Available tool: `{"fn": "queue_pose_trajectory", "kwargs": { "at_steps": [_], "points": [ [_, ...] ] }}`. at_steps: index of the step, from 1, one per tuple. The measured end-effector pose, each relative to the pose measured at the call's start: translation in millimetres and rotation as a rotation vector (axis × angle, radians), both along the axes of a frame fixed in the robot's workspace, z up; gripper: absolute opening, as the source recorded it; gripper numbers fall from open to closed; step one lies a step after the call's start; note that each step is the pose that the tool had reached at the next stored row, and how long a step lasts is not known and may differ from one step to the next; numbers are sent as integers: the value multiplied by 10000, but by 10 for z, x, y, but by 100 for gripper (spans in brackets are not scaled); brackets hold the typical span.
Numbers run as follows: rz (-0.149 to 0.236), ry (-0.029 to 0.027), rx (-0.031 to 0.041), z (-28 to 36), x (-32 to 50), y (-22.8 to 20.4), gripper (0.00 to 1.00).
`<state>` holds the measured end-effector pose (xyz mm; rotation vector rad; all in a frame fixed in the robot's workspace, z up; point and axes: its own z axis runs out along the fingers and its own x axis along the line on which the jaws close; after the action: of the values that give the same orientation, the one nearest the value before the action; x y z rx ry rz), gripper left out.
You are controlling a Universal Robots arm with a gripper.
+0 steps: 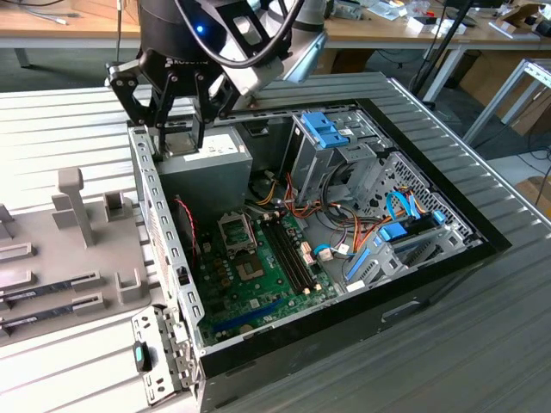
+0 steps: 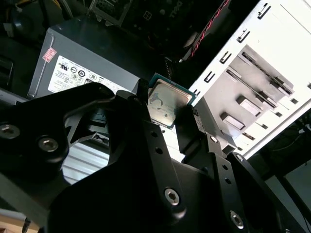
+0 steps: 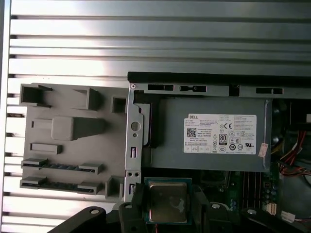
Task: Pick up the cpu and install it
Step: 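Pick up the cpu and move it towards the insertion slot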
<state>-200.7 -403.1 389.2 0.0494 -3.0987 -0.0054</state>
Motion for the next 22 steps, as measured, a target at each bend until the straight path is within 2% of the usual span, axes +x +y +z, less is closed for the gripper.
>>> {"fn": "queue_pose_trajectory", "kwargs": {
  "at_steps": [22],
  "points": [
    [0, 0, 1, -63, 168, -67, 47]
  ]
}}
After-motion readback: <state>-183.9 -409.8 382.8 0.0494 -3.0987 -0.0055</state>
